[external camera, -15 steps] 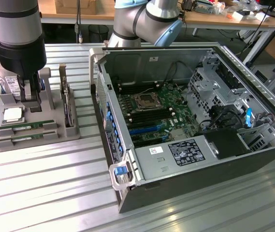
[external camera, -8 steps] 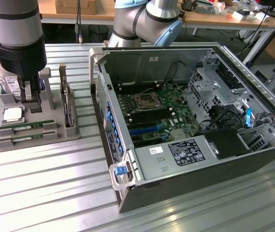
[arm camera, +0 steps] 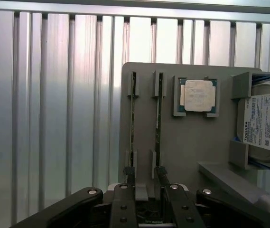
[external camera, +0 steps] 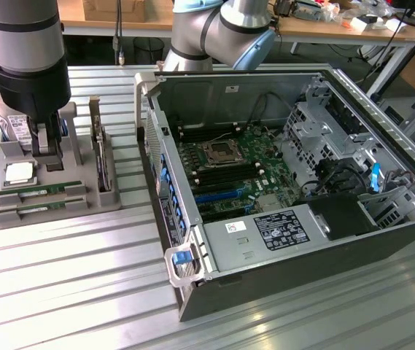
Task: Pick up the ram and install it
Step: 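Pick up the ram and move it above insertion slot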
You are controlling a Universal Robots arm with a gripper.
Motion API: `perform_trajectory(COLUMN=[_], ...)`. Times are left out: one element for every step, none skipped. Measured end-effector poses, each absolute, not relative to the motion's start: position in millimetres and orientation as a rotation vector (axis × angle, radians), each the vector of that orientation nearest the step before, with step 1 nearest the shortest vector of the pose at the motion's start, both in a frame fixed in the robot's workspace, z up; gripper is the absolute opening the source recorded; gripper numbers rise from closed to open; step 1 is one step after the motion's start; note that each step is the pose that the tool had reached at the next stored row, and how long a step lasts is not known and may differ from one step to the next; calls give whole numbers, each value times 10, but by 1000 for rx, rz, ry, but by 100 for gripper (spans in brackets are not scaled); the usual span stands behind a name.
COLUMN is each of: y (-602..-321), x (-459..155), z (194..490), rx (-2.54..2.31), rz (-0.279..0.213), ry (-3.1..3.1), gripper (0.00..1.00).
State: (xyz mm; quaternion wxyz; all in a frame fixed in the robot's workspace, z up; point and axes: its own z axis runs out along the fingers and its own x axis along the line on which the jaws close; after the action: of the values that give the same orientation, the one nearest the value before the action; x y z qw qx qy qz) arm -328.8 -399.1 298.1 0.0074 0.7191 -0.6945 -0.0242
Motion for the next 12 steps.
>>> perform_trajectory(y=[-3991,-3991,-3991,-3991,-3991,-3991,-3991,-3991,-3991,-3991,-3991,-3991], x=[-3288,-3288,-3288,-3288,-3288,-3288,-3287,-3288,-3288,-3288,-3288,-3288], z=[2977,2971,2966,2964,2960,2956,2951,2946,2942,2937,2933,2929], rx=[2248,2248,2248,2249,2248,2248,2248,2248,2248,2248,2248,2248], rz=[-76,-76,-76,-76,-76,-76,-76,-76,-76,-76,-76,-76], ry=[-2172,-2171,-2171,-2172,-2171,-2171,-2171,-2171,-2171,-2172,-2171,-2171], gripper=[30,30,30,30,30,30,30,30,30,30,30,30])
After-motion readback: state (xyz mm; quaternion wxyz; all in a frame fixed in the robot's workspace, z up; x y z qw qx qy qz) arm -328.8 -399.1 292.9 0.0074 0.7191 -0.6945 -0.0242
